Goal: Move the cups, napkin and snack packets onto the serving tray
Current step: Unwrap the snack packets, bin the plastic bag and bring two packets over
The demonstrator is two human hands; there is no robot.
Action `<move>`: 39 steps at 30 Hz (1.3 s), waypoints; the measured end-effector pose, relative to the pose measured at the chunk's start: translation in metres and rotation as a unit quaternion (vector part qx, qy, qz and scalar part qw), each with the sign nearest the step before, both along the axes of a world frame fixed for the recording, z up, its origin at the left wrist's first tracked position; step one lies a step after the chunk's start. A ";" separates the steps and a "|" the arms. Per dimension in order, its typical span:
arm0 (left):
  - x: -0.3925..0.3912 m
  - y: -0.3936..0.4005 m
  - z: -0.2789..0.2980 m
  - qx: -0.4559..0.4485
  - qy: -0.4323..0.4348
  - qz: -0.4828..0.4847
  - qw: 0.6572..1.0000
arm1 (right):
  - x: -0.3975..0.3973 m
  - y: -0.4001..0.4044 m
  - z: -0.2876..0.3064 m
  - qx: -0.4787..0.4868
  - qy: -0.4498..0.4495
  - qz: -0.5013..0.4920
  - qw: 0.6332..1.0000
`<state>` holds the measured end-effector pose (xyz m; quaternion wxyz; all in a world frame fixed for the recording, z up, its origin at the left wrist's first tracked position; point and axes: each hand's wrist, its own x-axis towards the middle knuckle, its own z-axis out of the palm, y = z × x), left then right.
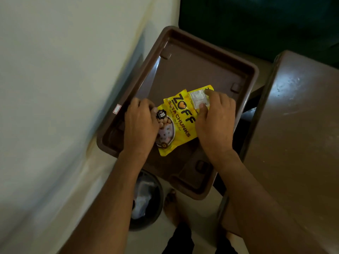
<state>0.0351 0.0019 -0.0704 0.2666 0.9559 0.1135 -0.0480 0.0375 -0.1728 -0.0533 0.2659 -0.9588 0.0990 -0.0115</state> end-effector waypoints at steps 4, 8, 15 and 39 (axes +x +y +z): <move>-0.002 -0.006 0.003 -0.072 0.005 -0.028 0.997 | 0.011 -0.004 -0.005 0.000 0.076 -0.026 0.997; -0.004 -0.011 -0.001 -0.041 0.038 -0.022 0.998 | 0.022 -0.009 -0.008 0.056 0.076 -0.046 0.994; -0.005 -0.018 0.006 0.083 0.006 0.137 0.987 | 0.035 -0.013 0.000 0.067 -0.008 -0.147 0.987; -0.002 -0.066 -0.008 0.108 -0.022 -0.198 0.974 | -0.012 -0.022 0.001 -0.046 -0.035 0.057 0.997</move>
